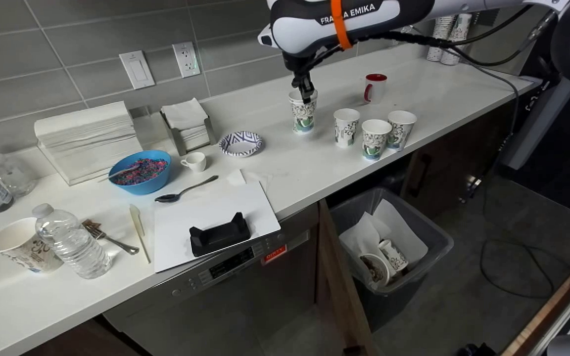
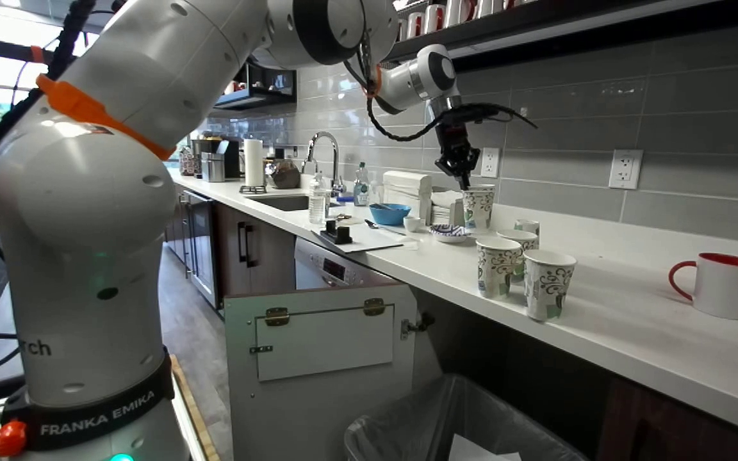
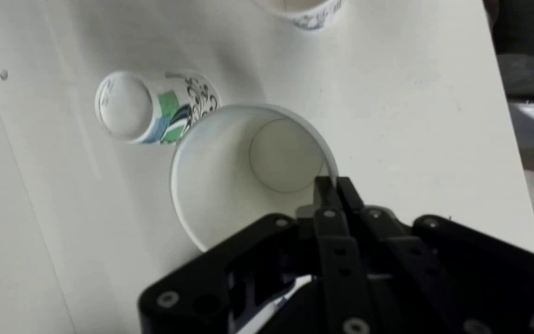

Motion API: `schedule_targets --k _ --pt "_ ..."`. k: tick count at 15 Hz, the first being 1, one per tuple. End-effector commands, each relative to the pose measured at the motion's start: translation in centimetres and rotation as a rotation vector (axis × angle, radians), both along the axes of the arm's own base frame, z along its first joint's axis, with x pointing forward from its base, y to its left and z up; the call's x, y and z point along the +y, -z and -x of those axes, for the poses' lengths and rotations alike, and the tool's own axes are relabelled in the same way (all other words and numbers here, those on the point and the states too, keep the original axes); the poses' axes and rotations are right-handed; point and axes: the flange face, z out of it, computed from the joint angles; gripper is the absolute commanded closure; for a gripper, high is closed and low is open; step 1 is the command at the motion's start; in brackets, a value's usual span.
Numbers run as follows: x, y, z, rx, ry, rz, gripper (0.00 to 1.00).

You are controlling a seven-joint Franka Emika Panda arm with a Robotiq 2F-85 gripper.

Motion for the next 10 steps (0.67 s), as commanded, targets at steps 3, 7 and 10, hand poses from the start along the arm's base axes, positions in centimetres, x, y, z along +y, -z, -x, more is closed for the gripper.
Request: schedule_targets --k 3,7,10 --pt "0.9 1.2 1.1 0.099 -0.045 0.02 0.99" --pt "1.5 0.9 1.2 0.079 -0.099 -0.009 0.99" --pt "1.5 0.8 0.5 0.019 -0.063 -0.063 0.99"
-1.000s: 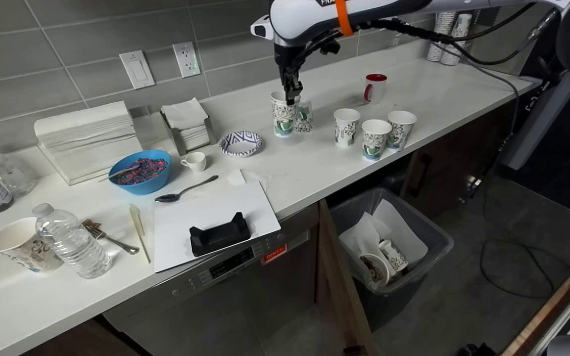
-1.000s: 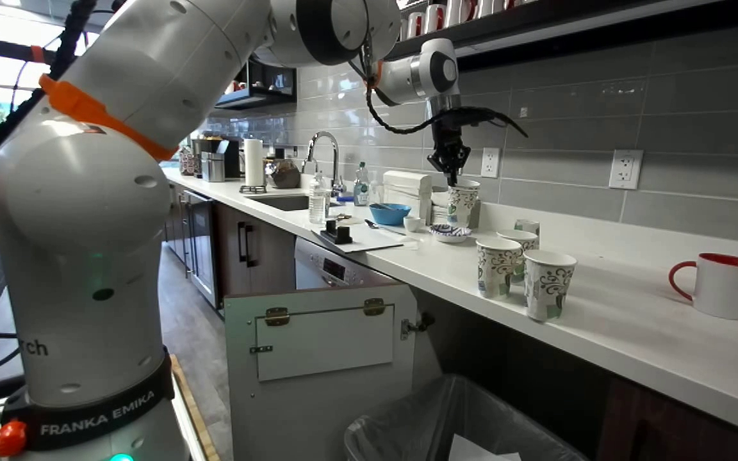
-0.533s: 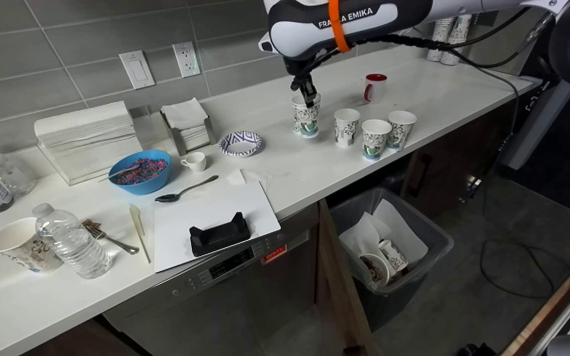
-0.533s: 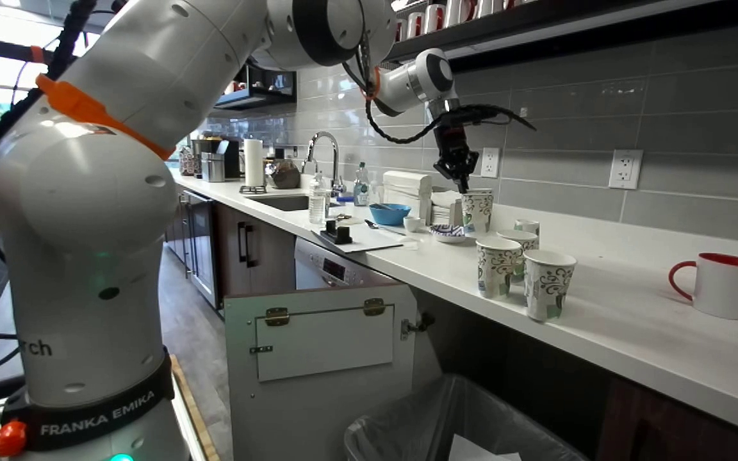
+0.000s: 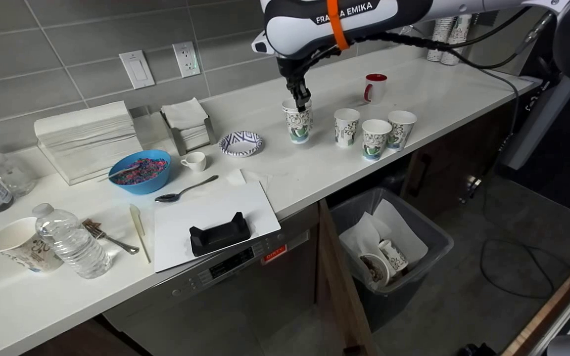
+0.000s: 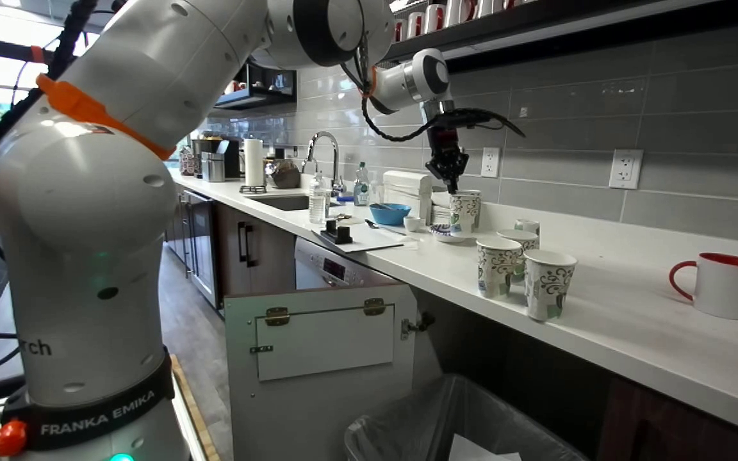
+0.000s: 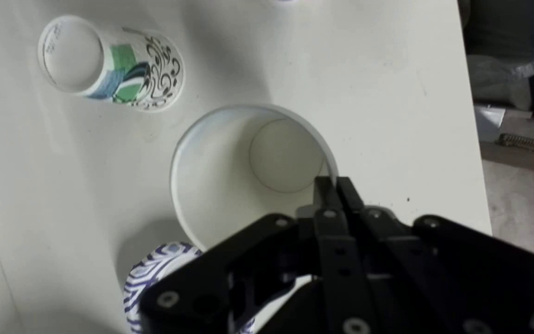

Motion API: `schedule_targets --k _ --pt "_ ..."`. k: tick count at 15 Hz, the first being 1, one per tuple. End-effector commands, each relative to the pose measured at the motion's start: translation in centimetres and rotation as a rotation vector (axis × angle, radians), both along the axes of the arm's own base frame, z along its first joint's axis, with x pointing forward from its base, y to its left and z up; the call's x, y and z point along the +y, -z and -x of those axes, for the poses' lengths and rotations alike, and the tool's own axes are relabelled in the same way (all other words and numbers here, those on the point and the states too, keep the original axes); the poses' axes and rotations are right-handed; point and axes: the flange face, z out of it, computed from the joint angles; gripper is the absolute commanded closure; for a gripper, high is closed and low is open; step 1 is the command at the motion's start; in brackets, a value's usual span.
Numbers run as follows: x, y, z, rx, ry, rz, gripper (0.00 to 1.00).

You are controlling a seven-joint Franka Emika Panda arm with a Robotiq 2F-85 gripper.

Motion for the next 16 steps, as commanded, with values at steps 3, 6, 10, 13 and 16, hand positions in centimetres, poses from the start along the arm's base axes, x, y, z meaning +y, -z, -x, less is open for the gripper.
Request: schedule_targets --k 3,6,10,13,16 --pt "-0.6 0.3 -0.2 -0.048 0.069 0.02 0.99" --pt "-0.5 0.3 -0.3 -0.088 0.114 0.08 0.99" --pt "0.6 0.9 0.0 -0.024 0.034 -0.027 0.99" --pt "0.6 2.7 -0.2 0.004 0.039 -0.018 0.99" --pt "0.3 4.2 -0.4 0.021 0.055 -0.011 0.99"
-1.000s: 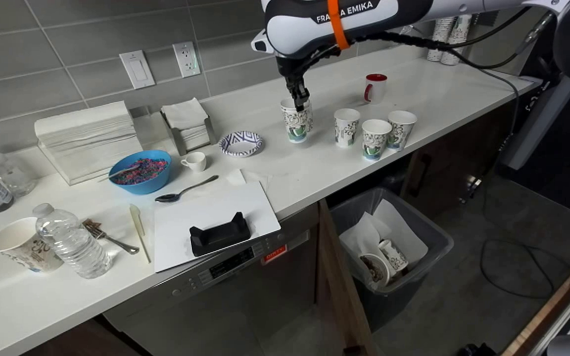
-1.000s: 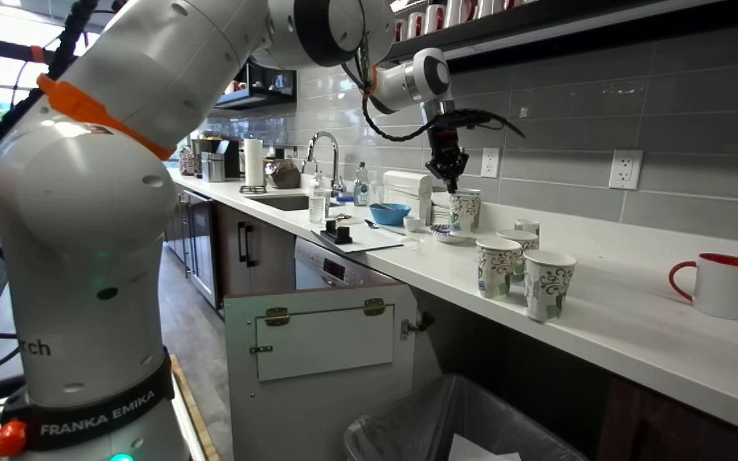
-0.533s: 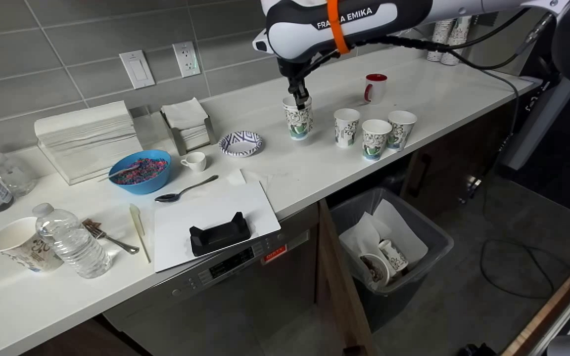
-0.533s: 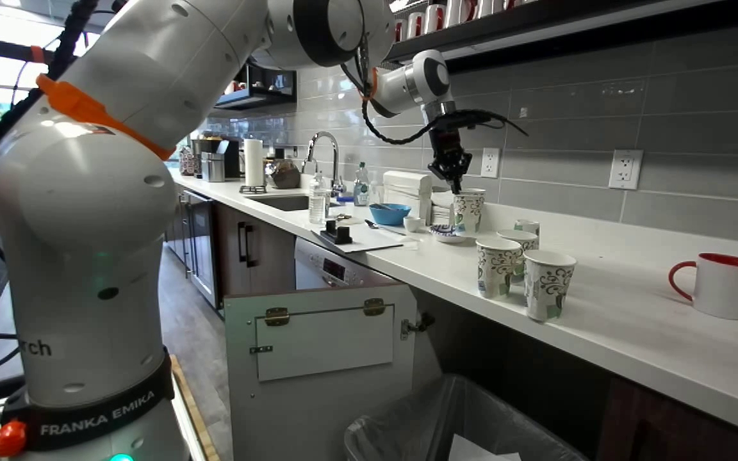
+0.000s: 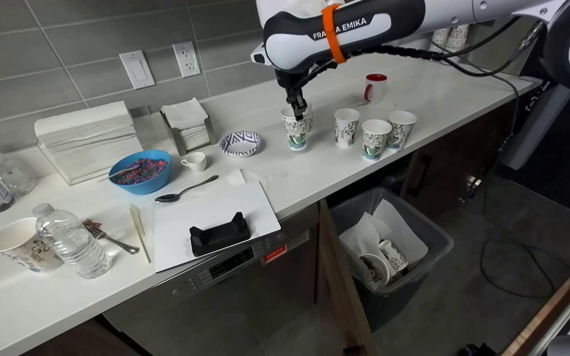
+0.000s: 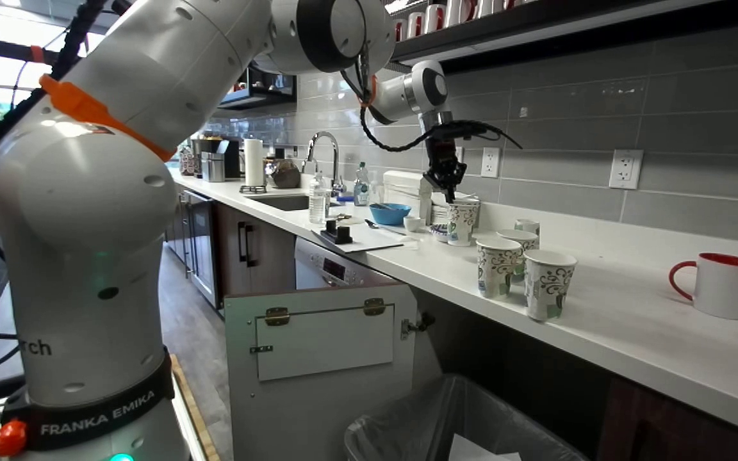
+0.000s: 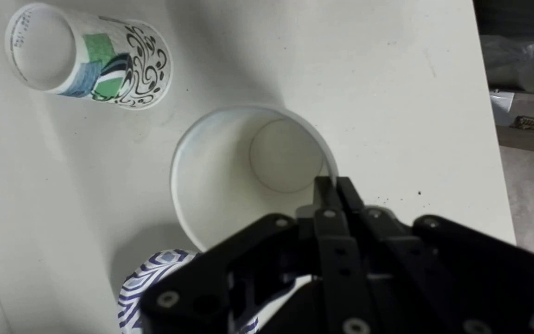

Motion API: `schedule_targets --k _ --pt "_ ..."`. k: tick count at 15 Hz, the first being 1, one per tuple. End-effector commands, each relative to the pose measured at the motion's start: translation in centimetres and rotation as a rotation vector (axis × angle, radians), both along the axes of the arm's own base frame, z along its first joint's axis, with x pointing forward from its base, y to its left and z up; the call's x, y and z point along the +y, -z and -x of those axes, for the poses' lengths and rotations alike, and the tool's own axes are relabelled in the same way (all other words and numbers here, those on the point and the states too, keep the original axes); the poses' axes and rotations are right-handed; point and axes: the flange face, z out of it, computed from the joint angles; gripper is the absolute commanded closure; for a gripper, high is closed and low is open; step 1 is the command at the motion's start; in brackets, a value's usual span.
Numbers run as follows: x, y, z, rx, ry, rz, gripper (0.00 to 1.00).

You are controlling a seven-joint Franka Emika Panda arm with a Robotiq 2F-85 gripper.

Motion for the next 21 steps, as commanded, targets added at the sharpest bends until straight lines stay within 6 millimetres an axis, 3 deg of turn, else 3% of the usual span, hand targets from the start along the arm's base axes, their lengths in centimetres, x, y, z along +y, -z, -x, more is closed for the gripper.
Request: schedule_targets --k 1,6,7,8,11,16,17,19,21 --pt "-0.4 2.0 -0.2 0.029 0.014 0.0 0.99" --pt "-0.2 3.0 -0.4 0.032 0.019 -0.002 0.99" --pt "-0.2 3.1 -0.4 0.032 0.019 -0.002 0.88" --pt "-0.2 3.1 -0.5 0.031 0.021 -0.001 0.87" --pt "-0.1 3.1 -0.5 0.027 0.023 -0.003 0.99" --pt "-0.1 2.8 -0.6 0.021 0.023 -0.003 1.0" --pt "-0.2 2.7 -0.6 0.019 0.028 -0.003 0.74" --pt "-0.3 2.4 -0.5 0.023 0.025 -0.014 0.68" --pt "-0.3 2.5 -0.3 0.031 0.013 -0.026 0.53"
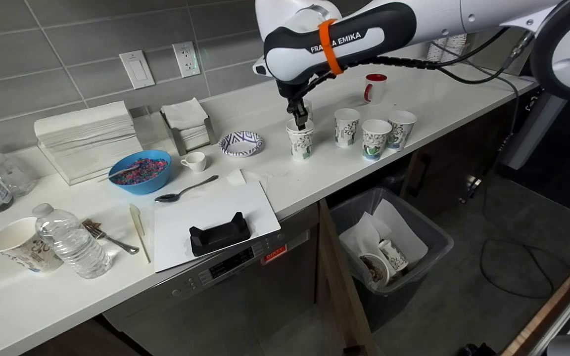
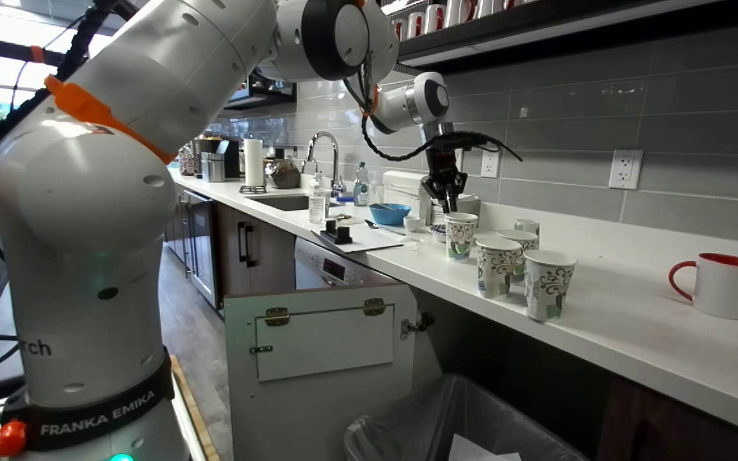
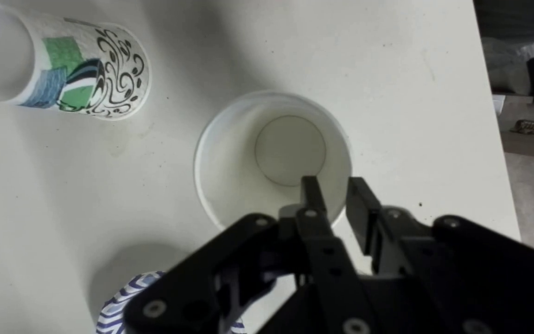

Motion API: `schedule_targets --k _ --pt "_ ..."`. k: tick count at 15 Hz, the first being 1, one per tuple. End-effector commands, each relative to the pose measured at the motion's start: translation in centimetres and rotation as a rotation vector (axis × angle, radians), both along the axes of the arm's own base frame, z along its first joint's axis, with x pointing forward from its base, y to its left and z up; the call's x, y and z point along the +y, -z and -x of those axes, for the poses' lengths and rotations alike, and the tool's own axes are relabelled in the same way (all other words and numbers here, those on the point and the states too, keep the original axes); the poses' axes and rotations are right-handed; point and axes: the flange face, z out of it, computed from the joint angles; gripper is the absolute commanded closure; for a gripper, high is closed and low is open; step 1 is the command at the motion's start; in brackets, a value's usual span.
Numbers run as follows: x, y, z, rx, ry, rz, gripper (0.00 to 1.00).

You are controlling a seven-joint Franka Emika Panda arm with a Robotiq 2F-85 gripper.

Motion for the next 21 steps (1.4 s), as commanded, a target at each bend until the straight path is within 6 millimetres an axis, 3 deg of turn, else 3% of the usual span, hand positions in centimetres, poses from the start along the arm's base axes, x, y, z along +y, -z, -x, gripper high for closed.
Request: schedule_targets --k 1,6,9,11,14,16,19,21 --pt "-0.1 0.0 0.1 0.007 -0.007 -0.035 0.44" --pt "-0.4 0.5 0.2 0.021 0.004 -0.066 0.08" --pt "-0.9 0.6 -0.1 0.019 0.014 -0.073 0.24" --pt "-1.2 0.7 -0.2 0.021 0.017 -0.08 0.44" --pt "-1.6 1.0 -0.4 0.028 0.019 -0.088 0.63" --pt "-1.8 1.1 -0.4 0.032 0.018 -0.092 0.58" --pt "-1.9 1.1 -0.5 0.035 0.018 -0.095 0.41" --pt "-2.0 1.1 -0.5 0.036 0.018 -0.097 0.47"
